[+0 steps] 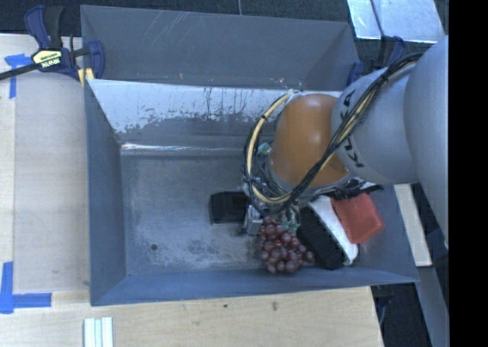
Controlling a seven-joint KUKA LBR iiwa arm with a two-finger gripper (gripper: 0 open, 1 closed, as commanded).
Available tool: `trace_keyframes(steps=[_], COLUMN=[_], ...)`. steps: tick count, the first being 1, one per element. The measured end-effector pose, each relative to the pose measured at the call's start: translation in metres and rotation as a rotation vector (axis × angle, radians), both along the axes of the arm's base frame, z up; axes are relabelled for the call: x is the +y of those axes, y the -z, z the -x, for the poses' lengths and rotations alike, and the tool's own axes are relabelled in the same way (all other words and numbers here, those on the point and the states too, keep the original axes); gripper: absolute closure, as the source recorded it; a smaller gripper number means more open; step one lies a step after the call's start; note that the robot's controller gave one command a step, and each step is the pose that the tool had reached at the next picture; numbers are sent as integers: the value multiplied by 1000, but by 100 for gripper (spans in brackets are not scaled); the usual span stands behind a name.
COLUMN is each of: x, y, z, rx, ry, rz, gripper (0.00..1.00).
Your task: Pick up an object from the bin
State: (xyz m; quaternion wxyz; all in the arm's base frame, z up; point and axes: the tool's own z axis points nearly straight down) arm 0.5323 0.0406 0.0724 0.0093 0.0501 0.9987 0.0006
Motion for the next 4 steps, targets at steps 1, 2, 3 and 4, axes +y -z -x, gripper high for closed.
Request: trace_keyframes(steps=[1,2,3,4], x=[0,0,0,0], y=[0,0,0,0], z=[0,0,0,0], rx=[0,0,0,0], ry=[0,1,1,1], rz=[0,0,0,0], gripper=[100,100,100,100])
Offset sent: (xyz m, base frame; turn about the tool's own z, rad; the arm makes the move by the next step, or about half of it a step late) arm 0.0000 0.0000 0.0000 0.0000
